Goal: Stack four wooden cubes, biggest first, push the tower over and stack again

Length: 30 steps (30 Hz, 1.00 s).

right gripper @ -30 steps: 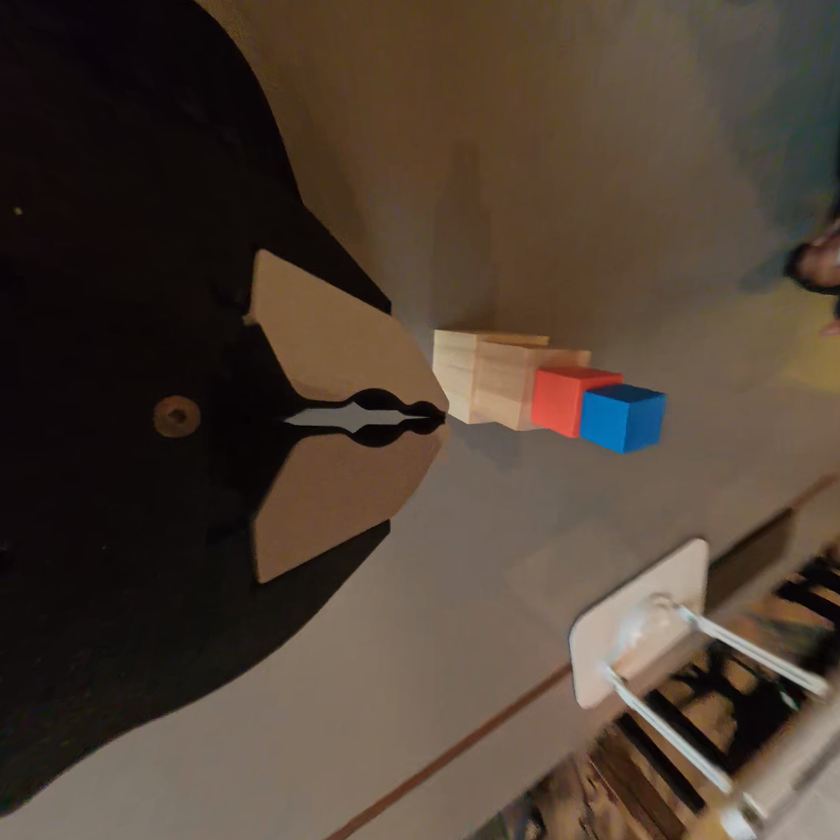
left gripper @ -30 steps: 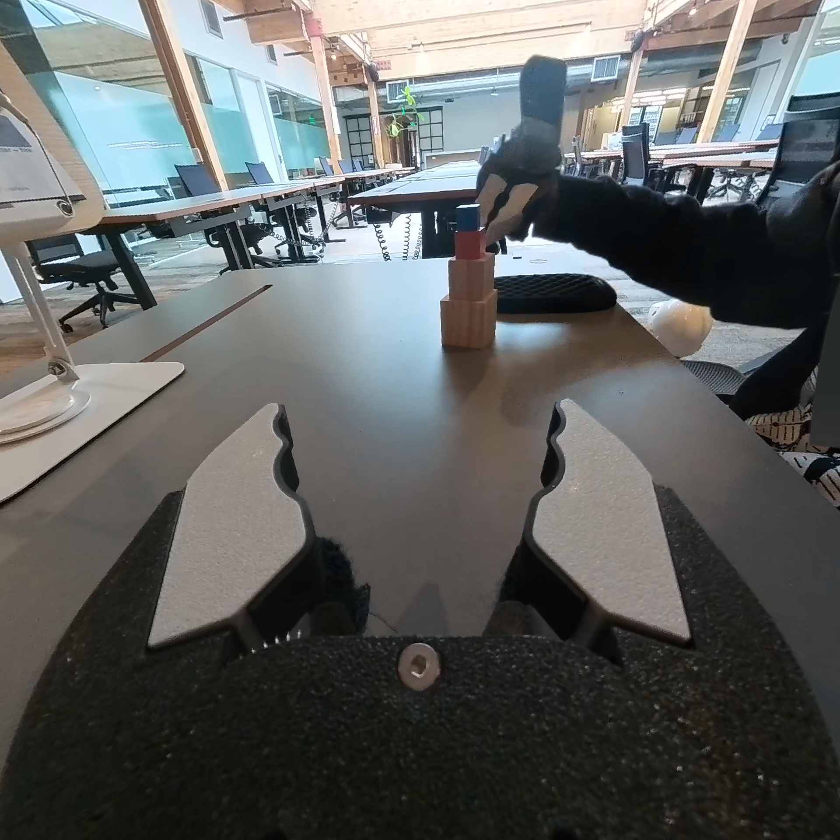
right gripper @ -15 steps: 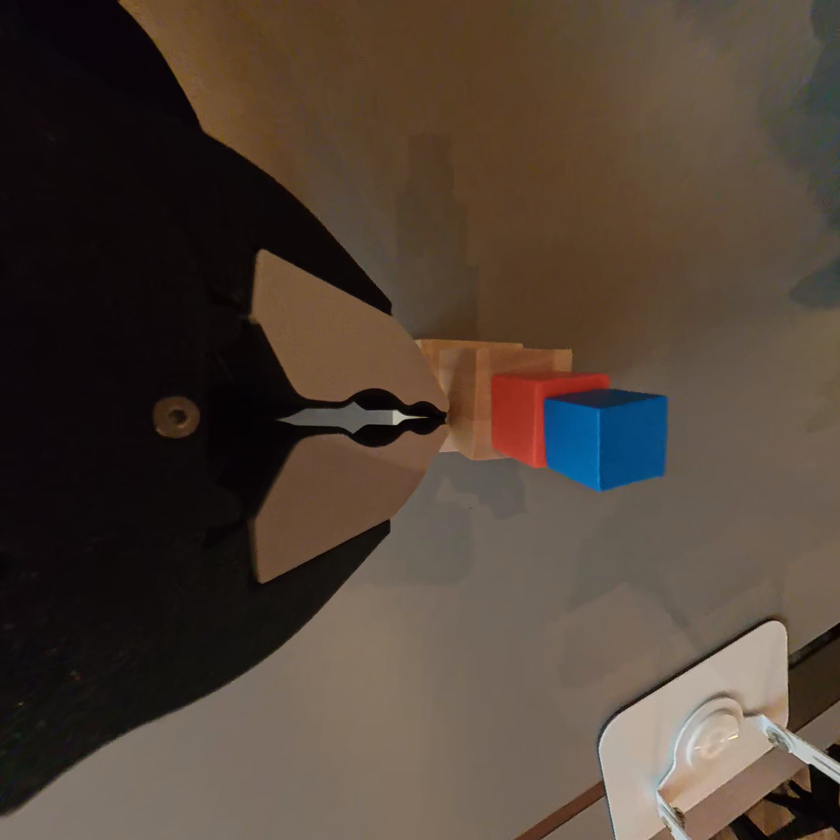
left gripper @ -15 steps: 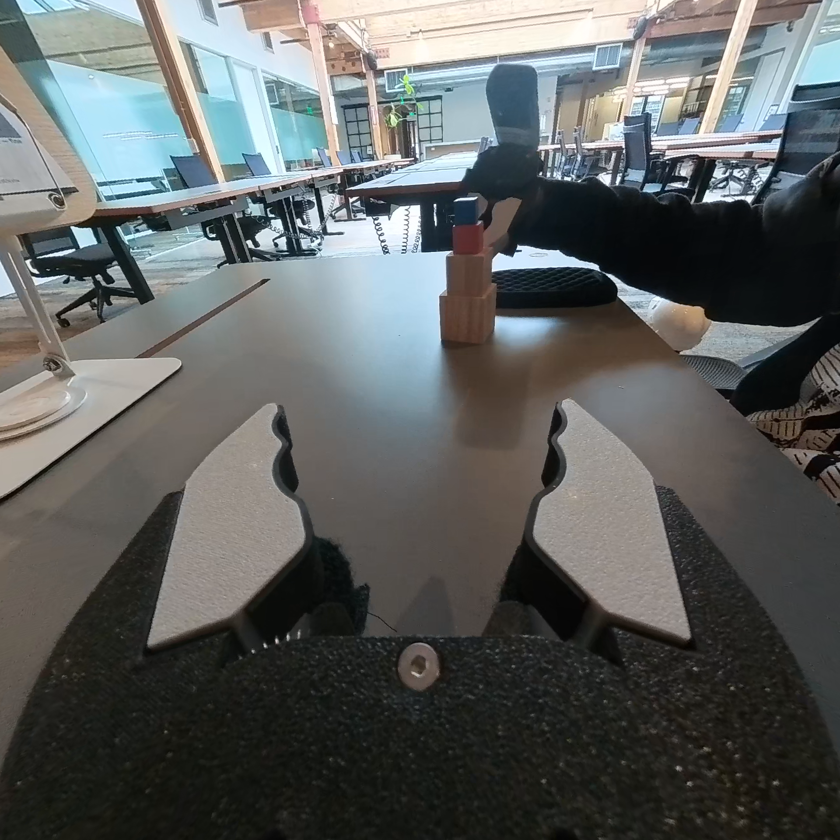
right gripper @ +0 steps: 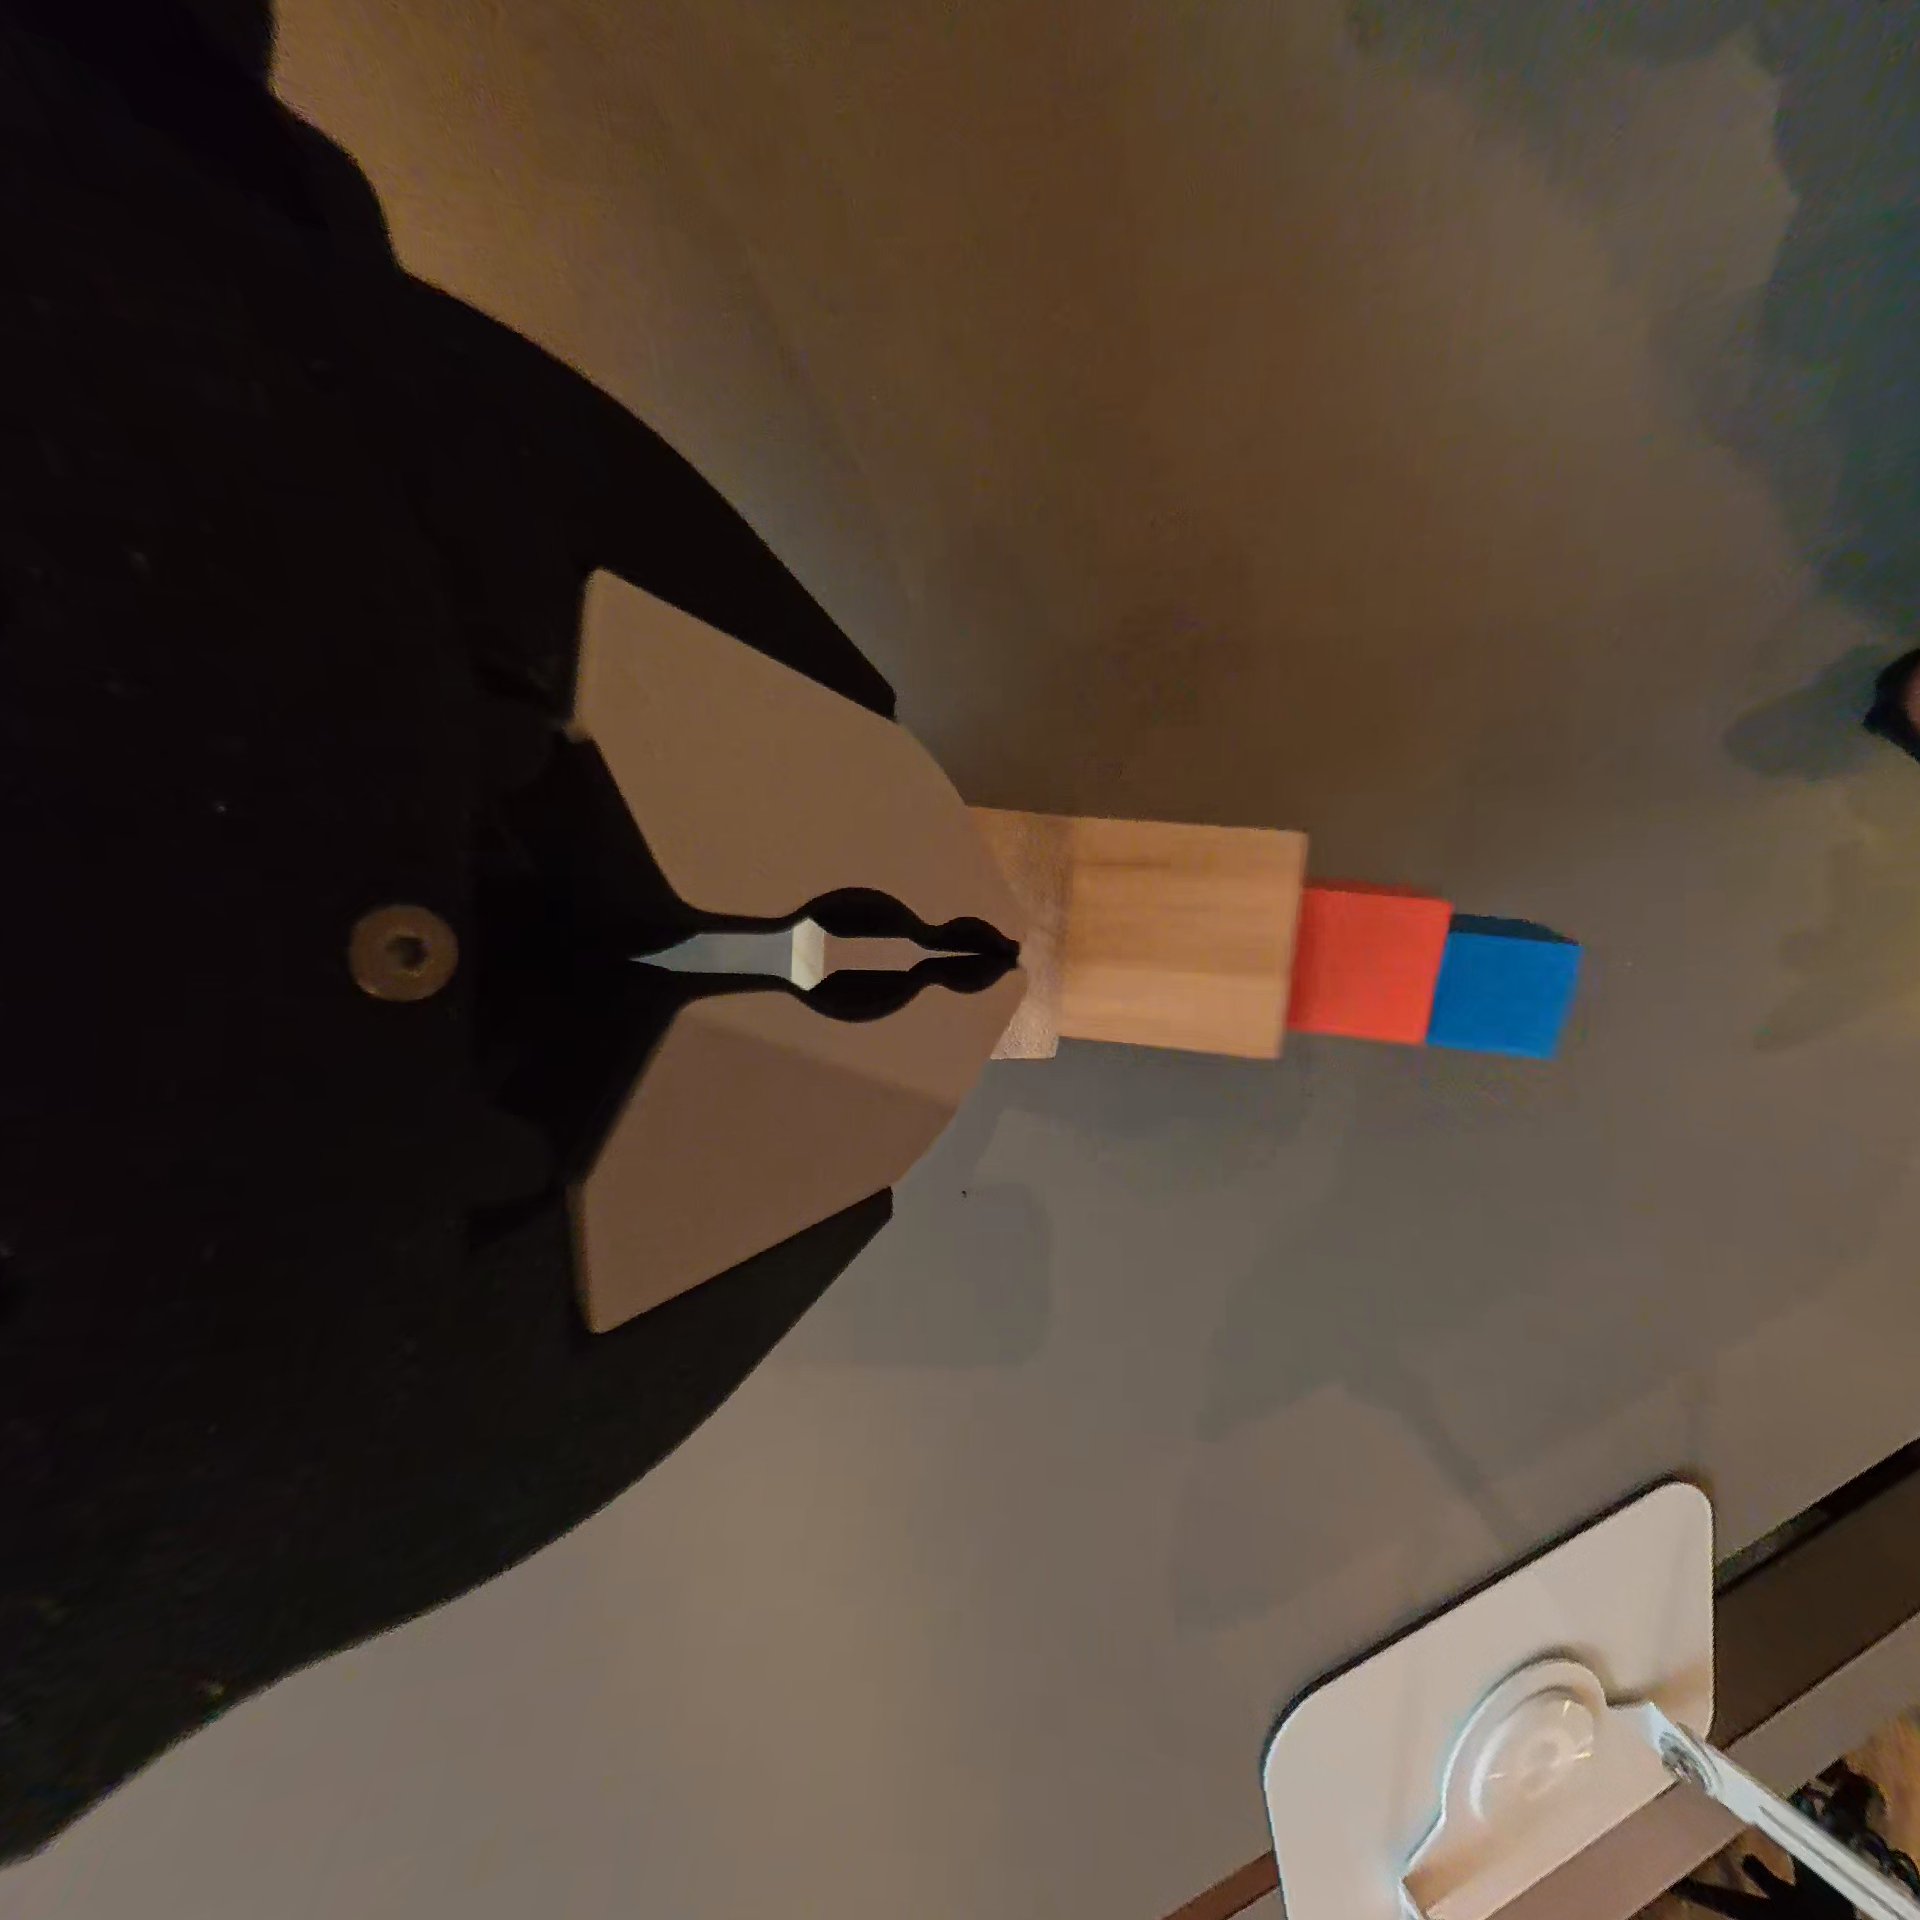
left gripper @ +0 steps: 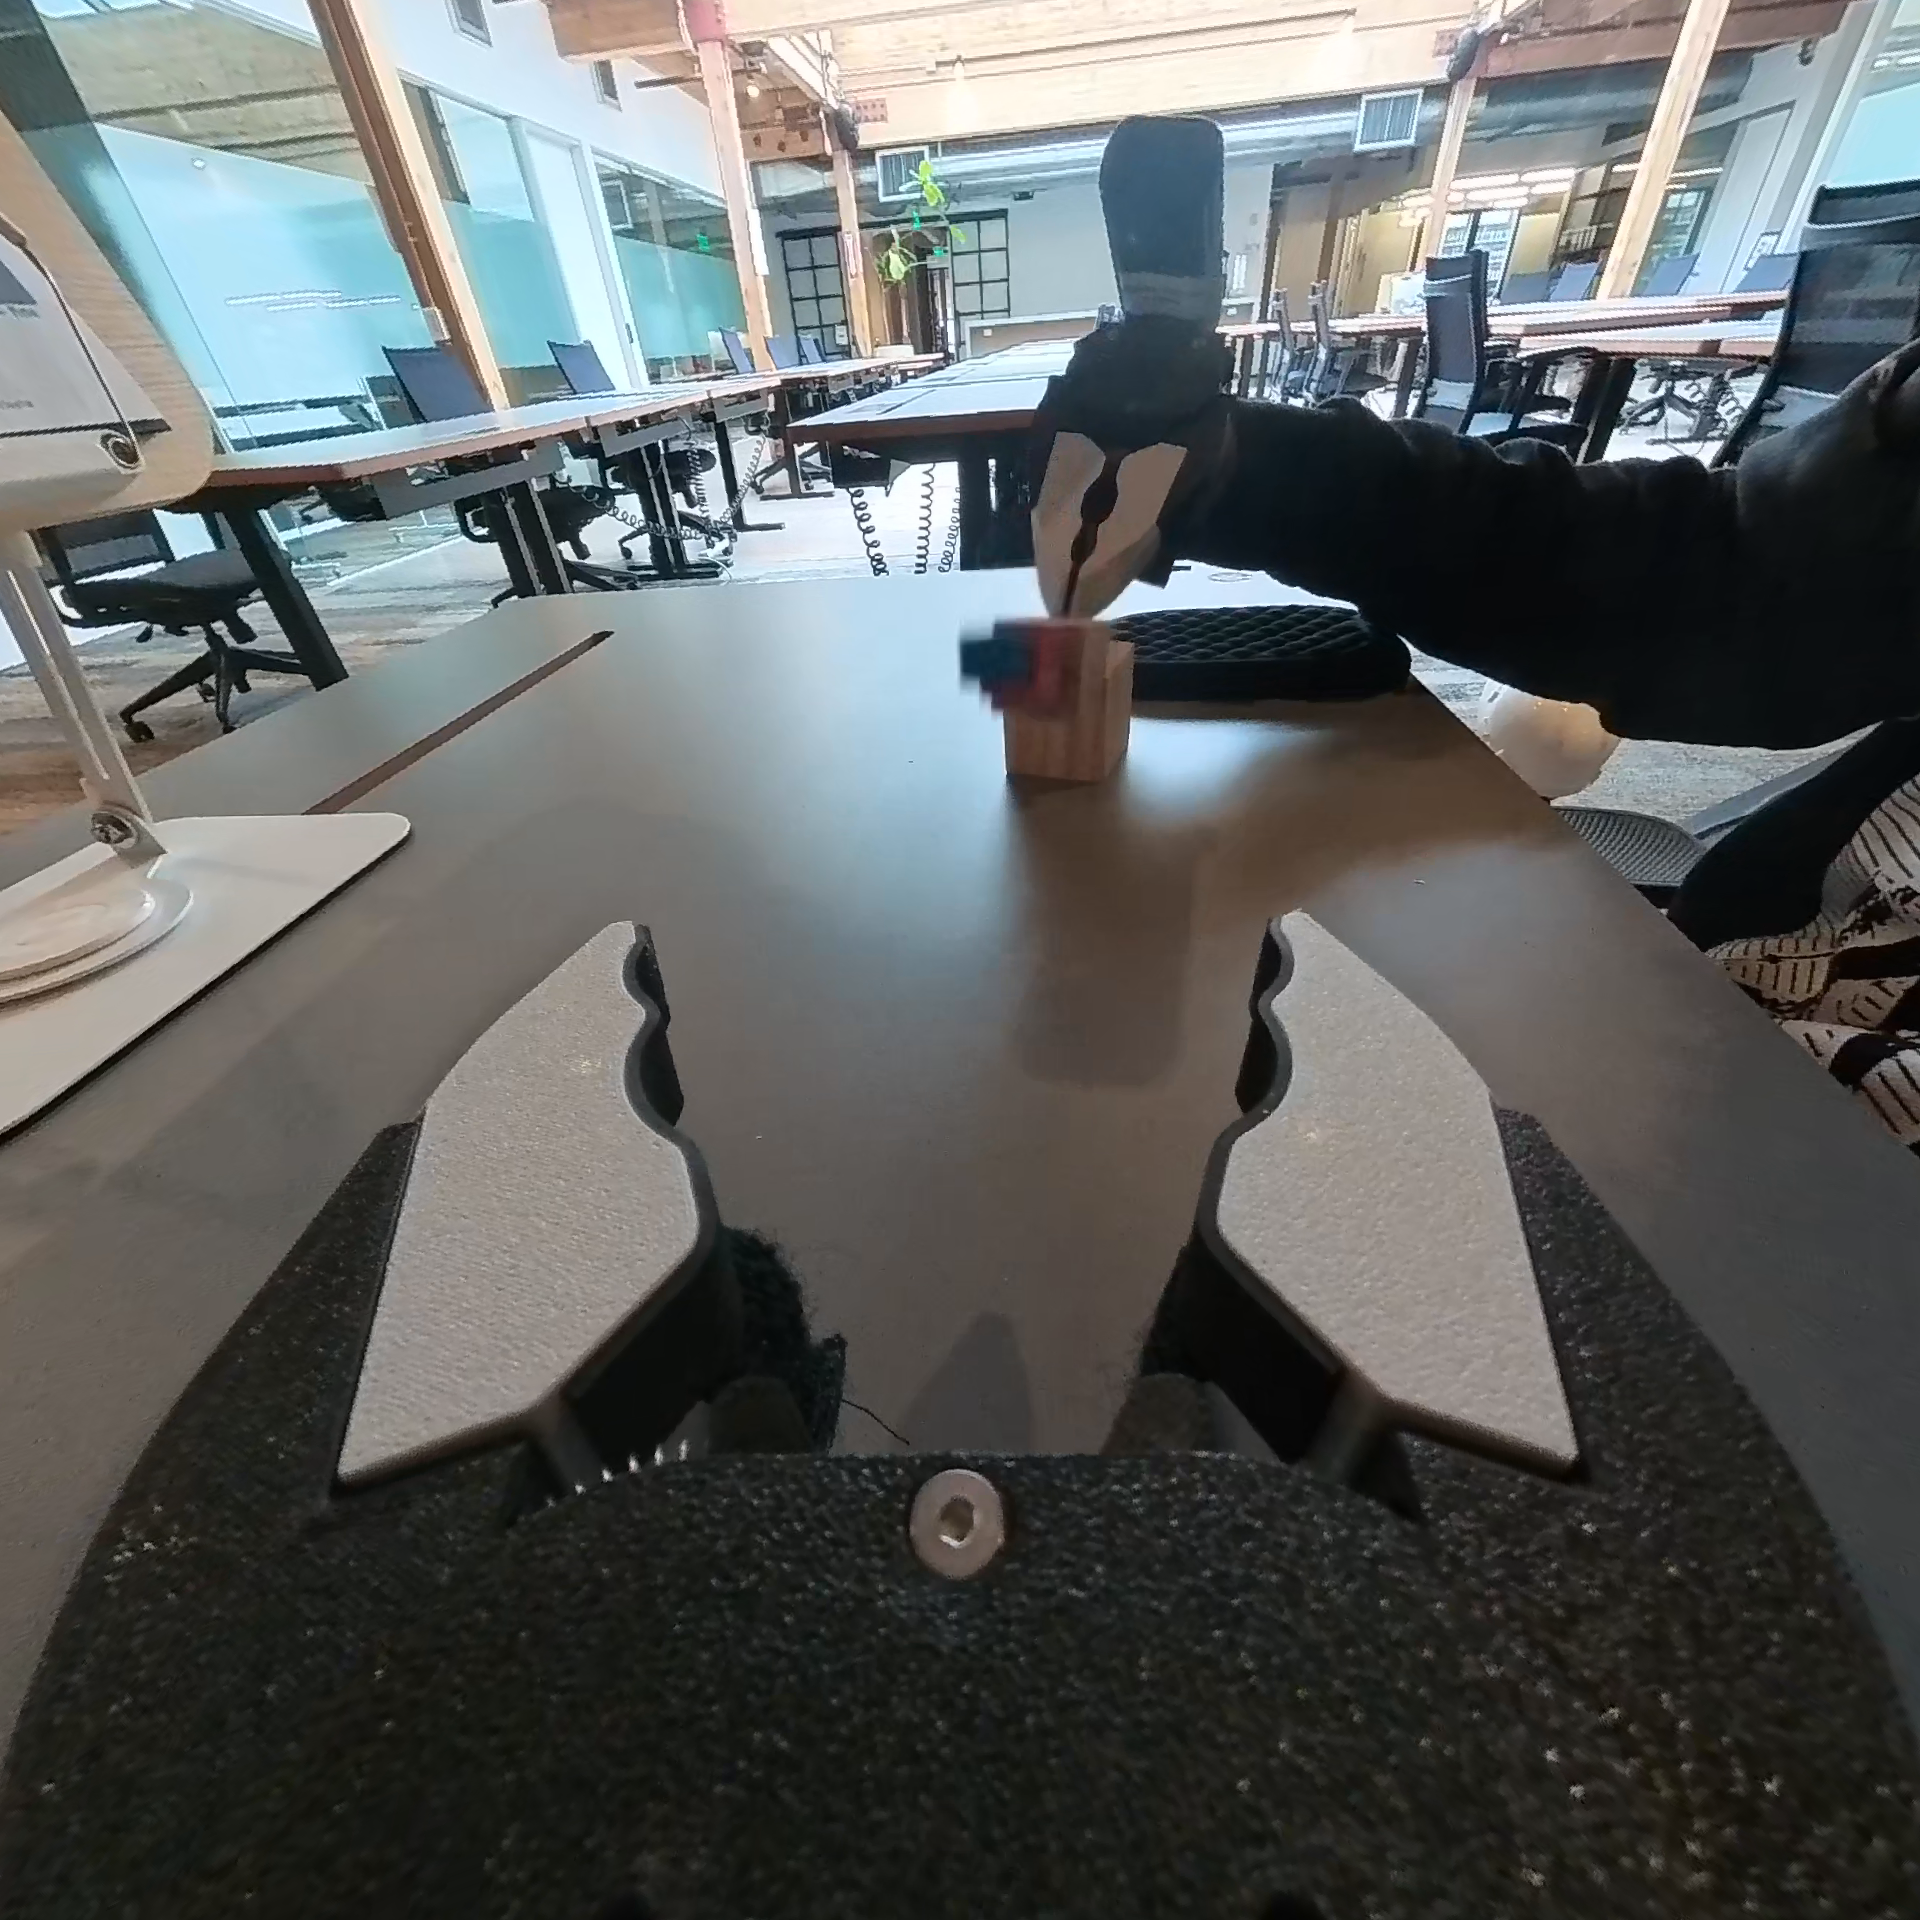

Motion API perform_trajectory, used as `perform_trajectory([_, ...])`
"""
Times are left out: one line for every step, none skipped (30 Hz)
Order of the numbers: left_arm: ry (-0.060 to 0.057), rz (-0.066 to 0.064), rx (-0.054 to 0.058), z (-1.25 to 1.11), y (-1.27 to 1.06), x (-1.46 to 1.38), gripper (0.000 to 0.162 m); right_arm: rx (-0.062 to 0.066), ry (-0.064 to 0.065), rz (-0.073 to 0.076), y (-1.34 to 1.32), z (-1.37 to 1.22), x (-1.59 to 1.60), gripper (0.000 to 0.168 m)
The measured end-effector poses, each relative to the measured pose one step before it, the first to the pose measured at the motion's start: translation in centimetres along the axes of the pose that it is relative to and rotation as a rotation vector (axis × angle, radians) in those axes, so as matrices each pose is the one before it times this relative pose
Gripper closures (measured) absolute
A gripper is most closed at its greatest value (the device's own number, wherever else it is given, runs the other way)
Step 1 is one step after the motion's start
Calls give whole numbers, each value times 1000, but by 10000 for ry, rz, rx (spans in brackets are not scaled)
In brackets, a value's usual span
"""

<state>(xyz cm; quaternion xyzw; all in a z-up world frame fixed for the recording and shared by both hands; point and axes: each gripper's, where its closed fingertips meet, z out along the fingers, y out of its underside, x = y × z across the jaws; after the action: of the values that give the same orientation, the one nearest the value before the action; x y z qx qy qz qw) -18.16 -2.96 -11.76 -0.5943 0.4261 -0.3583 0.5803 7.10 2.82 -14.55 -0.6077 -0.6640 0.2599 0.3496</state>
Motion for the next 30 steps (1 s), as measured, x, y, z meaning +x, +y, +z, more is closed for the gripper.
perform_trajectory([10,-3,-5,9,6,9,56,-16,-15,-48,-11,80,-39,168])
perform_trajectory([7,-4,-2,-1,12,13,56,-15,-29,-18,4,81,-61,168])
perform_trajectory([5,-5,-2,3,3,0,56,-6,-25,-4,-4,37,-51,168])
perform_trajectory([2,-6,-2,-7,-6,-7,56,34,-4,-10,-52,-20,-25,168])
perform_trajectory([3,-3,0,4,0,-3,56,97,45,3,-118,-91,36,168])
perform_trajectory([3,1,-1,9,0,7,56,157,73,28,-154,-168,70,166])
perform_trajectory([3,3,-2,-5,2,11,56,221,78,44,-197,-229,80,163])
perform_trajectory([1,0,-2,2,3,-8,56,259,83,57,-220,-277,63,160])
perform_trajectory([1,-3,-3,7,3,7,56,300,107,65,-251,-302,93,153])
perform_trajectory([3,-3,-3,2,4,-3,56,346,134,57,-276,-326,118,146])
perform_trajectory([-1,-5,0,-5,1,-10,56,353,156,60,-256,-334,140,138])
perform_trajectory([-8,-6,4,-6,-4,-9,56,333,180,72,-210,-345,167,128])
perform_trajectory([-9,-7,4,-3,-4,-19,56,328,189,85,-202,-343,207,117])
perform_trajectory([-2,-2,2,1,-2,-1,56,335,188,100,-230,-345,209,107])
perform_trajectory([-6,4,0,-4,-1,-1,56,347,108,106,-242,-342,120,99])
perform_trajectory([-9,7,-2,4,2,-3,55,337,78,129,-260,-325,79,91])
perform_trajectory([-5,6,-5,6,6,-7,55,317,57,123,-240,-286,61,81])
perform_trajectory([-3,1,-5,6,5,0,55,314,-3,107,-244,-259,-8,71])
perform_trajectory([-2,-3,-1,0,1,0,55,327,-40,109,-245,-231,-84,61])
perform_trajectory([-6,-5,4,-7,-4,-8,55,313,-55,92,-209,-207,-91,52])
perform_trajectory([-5,0,5,-6,-6,-11,55,288,-16,50,-159,-185,-31,45])
perform_trajectory([0,4,4,-1,-5,6,55,278,-25,10,-136,-170,-62,38])
perform_trajectory([0,2,2,-11,-2,4,55,293,-73,-33,-139,-169,-137,32])
perform_trajectory([0,0,5,-6,-6,-4,55,277,-58,-52,-104,-166,-134,29])
perform_trajectory([-1,2,8,-8,-10,3,55,274,-27,-41,-116,-170,-63,27])
perform_trajectory([-2,4,5,-1,-6,4,55,256,-18,-13,-101,-163,-35,25])
perform_trajectory([2,4,-2,-5,2,10,55,216,10,6,-42,-161,31,23])
perform_trajectory([3,6,-6,5,7,4,54,165,28,23,32,-157,77,23])
perform_trajectory([-2,10,-6,10,5,8,54,102,1,64,115,-138,55,23])
perform_trajectory([-3,14,-3,0,13,8,54,-23,-46,74,269,-100,-16,23])
